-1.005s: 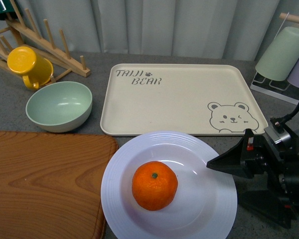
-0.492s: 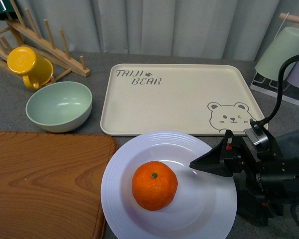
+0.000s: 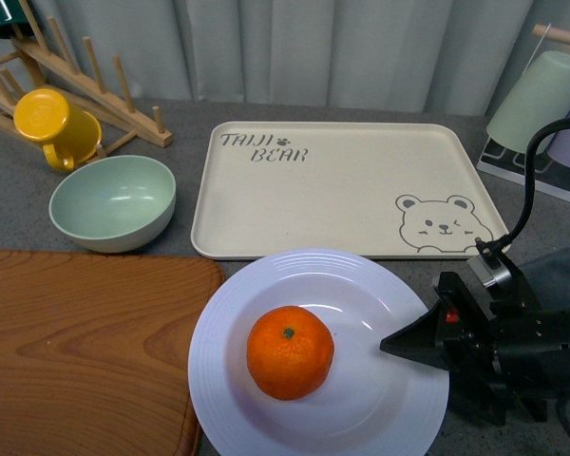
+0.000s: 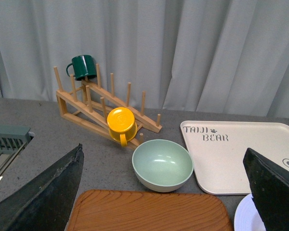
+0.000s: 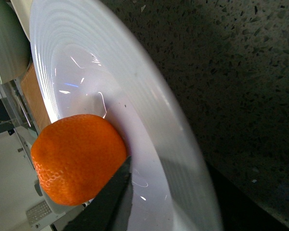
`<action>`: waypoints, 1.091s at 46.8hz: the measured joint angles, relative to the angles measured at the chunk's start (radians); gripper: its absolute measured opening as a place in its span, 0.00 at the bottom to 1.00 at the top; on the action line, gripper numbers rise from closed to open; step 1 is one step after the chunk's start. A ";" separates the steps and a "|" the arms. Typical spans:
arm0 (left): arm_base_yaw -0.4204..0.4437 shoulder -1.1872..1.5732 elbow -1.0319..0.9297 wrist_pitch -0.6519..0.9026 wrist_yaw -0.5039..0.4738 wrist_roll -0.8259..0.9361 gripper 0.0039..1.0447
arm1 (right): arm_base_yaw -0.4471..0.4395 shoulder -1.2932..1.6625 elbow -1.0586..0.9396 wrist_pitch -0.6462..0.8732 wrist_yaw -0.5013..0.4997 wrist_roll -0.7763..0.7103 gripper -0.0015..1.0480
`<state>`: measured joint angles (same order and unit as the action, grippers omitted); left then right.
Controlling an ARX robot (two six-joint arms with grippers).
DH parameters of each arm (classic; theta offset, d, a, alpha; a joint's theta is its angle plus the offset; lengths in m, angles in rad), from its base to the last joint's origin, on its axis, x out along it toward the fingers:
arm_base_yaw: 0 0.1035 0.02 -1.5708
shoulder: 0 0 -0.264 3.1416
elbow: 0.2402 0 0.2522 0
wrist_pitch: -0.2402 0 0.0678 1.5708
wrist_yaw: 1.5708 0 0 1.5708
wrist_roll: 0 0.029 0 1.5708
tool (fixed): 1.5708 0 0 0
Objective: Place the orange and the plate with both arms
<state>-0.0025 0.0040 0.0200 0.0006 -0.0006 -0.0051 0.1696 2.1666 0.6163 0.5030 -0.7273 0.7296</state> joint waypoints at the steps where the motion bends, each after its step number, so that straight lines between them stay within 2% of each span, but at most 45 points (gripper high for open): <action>1: 0.000 0.000 0.000 0.000 0.000 0.000 0.94 | 0.000 0.000 0.000 -0.002 0.000 -0.001 0.33; 6: 0.000 0.000 0.000 0.000 0.000 0.000 0.94 | 0.000 0.000 0.000 -0.004 -0.012 -0.014 0.13; 10: 0.000 0.000 0.000 0.000 0.000 0.000 0.94 | 0.000 -0.006 0.004 0.001 -0.043 -0.019 0.04; 38: 0.000 0.000 0.000 0.000 0.000 0.000 0.94 | -0.003 -0.100 -0.072 0.113 -0.058 0.023 0.04; 51: 0.000 0.000 0.000 0.000 0.000 0.000 0.94 | -0.040 -0.211 -0.082 0.295 -0.134 0.118 0.04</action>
<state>-0.0025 0.0040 0.0200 0.0006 -0.0006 -0.0051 0.1295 1.9553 0.5343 0.7982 -0.8616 0.8474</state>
